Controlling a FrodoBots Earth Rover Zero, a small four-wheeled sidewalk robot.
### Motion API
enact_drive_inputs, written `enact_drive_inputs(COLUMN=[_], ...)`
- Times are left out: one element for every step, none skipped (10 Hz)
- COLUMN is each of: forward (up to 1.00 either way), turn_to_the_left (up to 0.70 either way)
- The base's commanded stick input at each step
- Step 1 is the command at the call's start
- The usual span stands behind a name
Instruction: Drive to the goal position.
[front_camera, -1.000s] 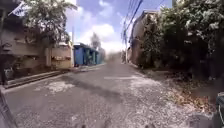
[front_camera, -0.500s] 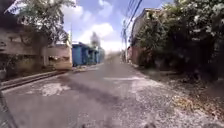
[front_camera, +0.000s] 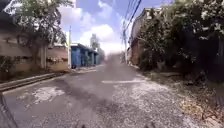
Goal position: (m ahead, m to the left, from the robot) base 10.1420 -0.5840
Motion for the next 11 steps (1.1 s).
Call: enact_drive_inputs(forward=[0.6,0.67,0.7,0.7,0.7,0.7,0.7,0.7,0.7,0.7,0.7], turn_to_the_left=[0.0,0.0,0.0,0.0,0.0,0.0,0.0,0.0,0.0,0.0,0.0])
